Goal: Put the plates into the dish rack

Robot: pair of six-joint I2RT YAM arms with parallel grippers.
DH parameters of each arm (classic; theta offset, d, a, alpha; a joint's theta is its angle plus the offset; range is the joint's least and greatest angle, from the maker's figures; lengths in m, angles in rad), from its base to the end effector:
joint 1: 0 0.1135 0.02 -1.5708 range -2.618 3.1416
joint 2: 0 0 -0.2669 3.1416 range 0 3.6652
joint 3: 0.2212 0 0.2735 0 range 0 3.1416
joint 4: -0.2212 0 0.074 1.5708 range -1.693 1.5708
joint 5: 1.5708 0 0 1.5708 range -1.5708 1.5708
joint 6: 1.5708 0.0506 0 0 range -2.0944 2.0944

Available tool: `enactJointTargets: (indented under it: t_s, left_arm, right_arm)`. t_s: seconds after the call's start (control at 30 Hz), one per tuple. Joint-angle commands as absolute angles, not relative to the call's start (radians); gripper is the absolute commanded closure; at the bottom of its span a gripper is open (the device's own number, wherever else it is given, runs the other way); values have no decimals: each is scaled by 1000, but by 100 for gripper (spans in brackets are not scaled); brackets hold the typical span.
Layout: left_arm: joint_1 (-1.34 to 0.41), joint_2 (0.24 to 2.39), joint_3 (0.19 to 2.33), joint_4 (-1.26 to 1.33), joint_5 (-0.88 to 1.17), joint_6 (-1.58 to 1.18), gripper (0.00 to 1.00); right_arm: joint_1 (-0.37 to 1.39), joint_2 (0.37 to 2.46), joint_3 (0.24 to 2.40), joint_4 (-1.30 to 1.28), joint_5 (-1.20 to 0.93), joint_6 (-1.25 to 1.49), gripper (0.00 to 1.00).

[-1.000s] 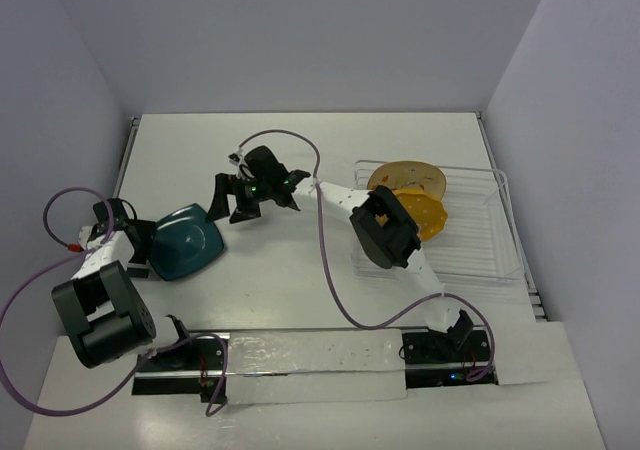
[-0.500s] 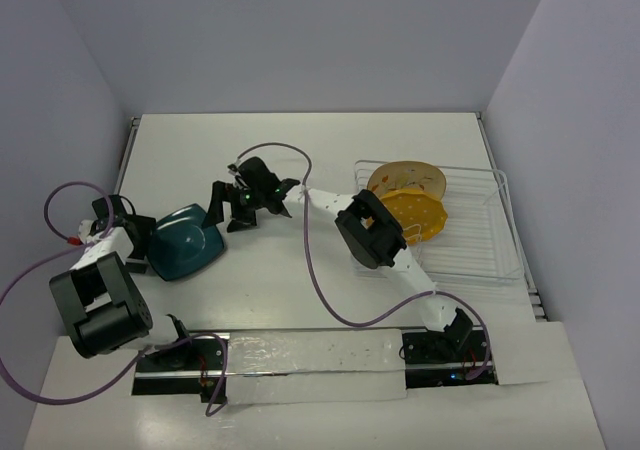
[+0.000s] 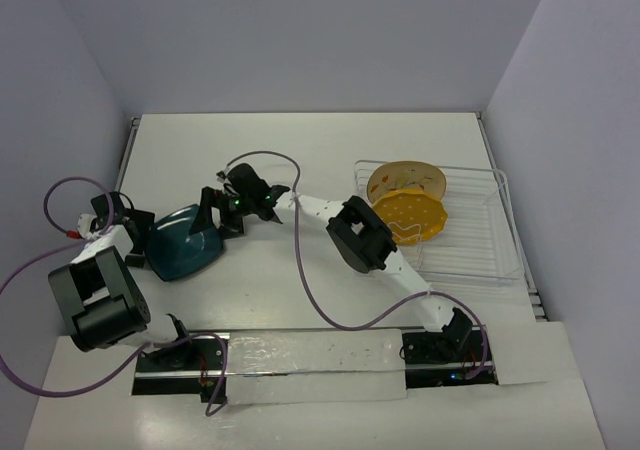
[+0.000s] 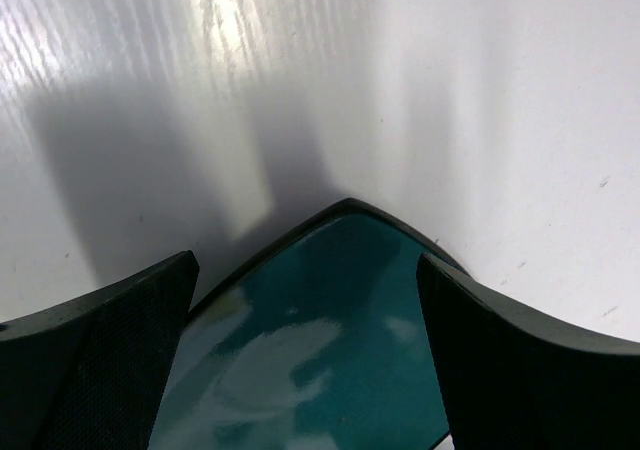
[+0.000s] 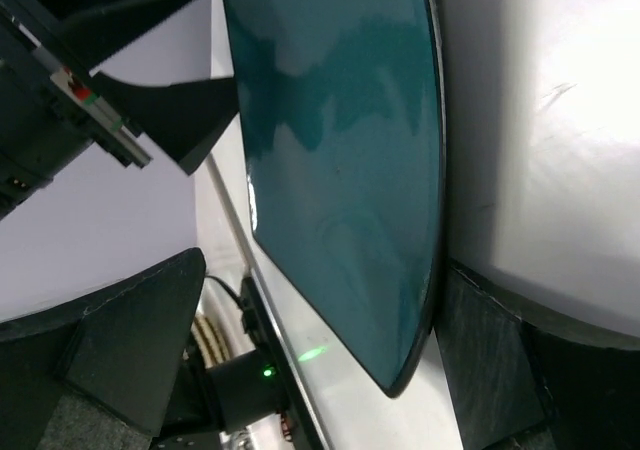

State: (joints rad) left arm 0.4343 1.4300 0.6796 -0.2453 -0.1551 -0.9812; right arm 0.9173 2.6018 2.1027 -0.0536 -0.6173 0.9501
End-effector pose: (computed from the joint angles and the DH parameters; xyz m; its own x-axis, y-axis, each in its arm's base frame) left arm 0.2562 0.1275 0.1356 -0.0144 -0.9119 -0.4102 -0.9062 0.1852 -0.3800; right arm 0.3476 0.5022 0.1151 -0.9560 -0.1573 -0.2478 -0.2911 0.3999 0.8691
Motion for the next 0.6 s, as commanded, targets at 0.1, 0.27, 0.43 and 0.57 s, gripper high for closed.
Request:
enactJointTargets:
  t_s: [0.1,0.27,0.43,0.57]
  left_arm:
    - [442,1513,624,-244,-78,-968,1]
    - [440,1536,611,-219,-43,-956,1]
    - [440,1543,601,-213,-31,-946,1]
    - [442,1525,595,-216,-28,-940,1]
  right_arm:
    - [934,2671,2134,-80,-640,1020,11]
    - [933,2679,2107,-79,-607,1076,30]
    - [928,2655,2054,-80,-542,1121,53]
    - [927,2632,2034,-80,-477,1117,73]
